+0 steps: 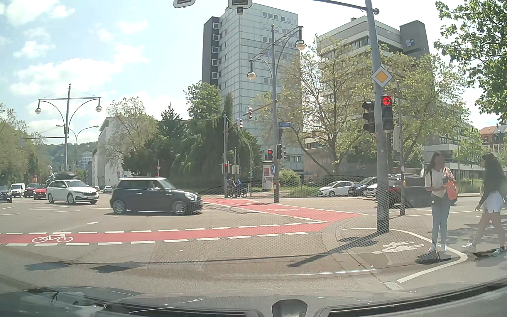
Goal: Follow the waypoints while adhering to traffic rules and regulations
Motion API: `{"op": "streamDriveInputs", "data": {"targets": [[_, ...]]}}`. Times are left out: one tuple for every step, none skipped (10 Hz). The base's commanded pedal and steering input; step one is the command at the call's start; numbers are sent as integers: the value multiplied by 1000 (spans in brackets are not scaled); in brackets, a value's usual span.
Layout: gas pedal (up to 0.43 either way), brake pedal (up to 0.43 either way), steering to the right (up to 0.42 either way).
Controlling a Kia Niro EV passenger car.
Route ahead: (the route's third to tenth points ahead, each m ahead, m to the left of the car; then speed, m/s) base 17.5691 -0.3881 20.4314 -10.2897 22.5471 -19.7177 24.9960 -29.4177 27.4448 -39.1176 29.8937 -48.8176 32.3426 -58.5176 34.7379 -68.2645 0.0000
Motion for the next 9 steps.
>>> {"op": "streamDriveInputs", "data": {"targets": [[0, 262, -58], [0, 262, -58], [0, 268, -58], [0, 262, -58], [0, 262, -58], [0, 262, -58], [0, 262, -58], [0, 262, -59], [0, 262, -59]]}}
